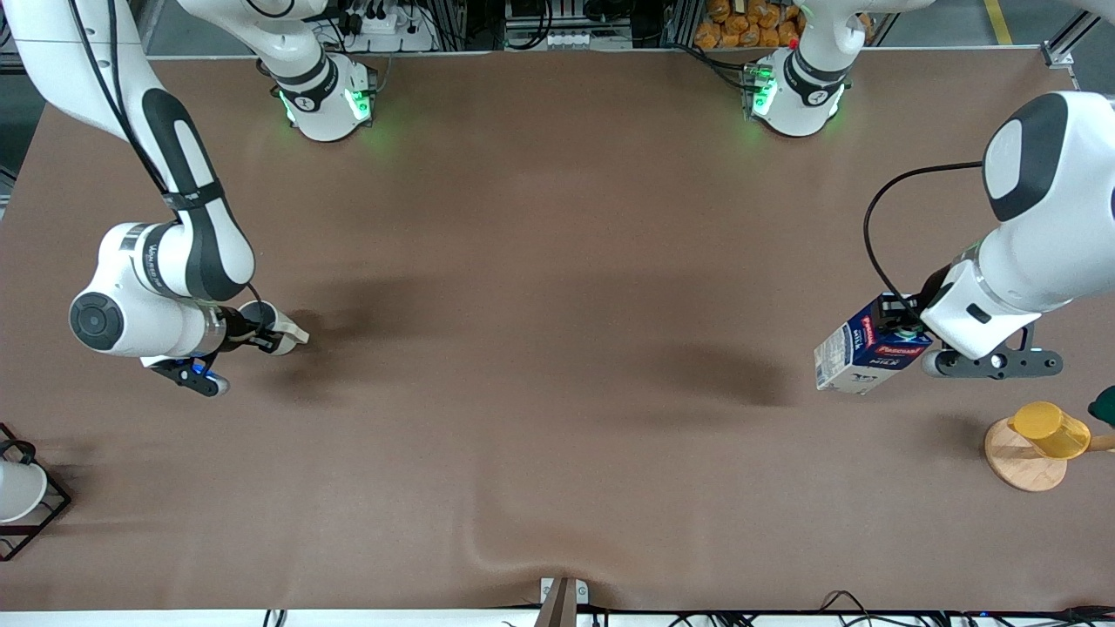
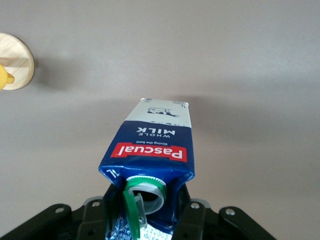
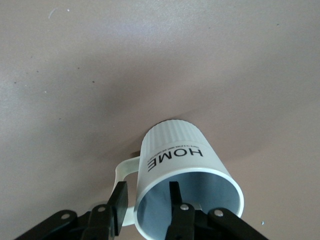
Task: Place milk next to cup
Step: 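Carry the mug toward table center while the left gripper carries the carton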
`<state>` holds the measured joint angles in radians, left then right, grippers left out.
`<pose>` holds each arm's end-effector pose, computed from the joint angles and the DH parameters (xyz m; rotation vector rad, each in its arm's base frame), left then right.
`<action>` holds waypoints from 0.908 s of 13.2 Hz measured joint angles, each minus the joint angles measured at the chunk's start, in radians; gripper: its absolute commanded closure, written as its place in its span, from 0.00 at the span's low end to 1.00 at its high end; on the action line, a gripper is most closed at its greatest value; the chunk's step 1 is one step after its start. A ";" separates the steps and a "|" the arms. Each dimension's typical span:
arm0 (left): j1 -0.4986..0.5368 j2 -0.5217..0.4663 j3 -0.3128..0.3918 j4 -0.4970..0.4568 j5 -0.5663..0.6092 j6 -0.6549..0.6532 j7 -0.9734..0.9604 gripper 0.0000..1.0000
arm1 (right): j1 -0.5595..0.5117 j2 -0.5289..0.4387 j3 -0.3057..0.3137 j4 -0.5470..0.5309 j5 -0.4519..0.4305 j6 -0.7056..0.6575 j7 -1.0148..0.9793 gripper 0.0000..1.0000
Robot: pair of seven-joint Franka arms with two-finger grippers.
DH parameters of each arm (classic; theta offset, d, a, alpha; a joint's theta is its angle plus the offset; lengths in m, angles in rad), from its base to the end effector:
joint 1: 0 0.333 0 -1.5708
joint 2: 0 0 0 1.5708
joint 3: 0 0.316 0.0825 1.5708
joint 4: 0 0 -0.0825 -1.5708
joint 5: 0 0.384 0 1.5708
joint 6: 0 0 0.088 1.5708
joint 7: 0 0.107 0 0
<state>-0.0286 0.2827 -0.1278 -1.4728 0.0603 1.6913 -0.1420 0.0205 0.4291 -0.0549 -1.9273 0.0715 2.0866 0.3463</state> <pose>0.6351 -0.0846 0.5128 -3.1073 0.0304 0.0896 0.5925 -0.0159 0.2466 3.0355 -0.6510 -0.4227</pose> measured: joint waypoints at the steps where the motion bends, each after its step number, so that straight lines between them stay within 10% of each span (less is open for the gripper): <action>1: 0.000 -0.001 -0.002 0.000 0.000 0.000 0.000 0.86 | 0.003 0.000 0.001 -0.001 0.000 0.000 0.000 1.00; 7: -0.001 -0.010 -0.019 0.005 -0.023 -0.012 -0.002 0.87 | 0.046 -0.024 0.010 0.010 -0.001 -0.037 0.000 1.00; 12: -0.001 -0.033 -0.020 0.005 -0.030 -0.056 -0.003 0.86 | 0.322 -0.140 0.023 0.136 0.014 -0.192 0.201 1.00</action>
<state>-0.0294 0.2495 -0.1483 -1.4675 0.0302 1.6356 -0.1454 0.3421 0.2887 -0.0316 -1.7917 0.0857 1.8949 0.5471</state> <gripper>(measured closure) 0.529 0.956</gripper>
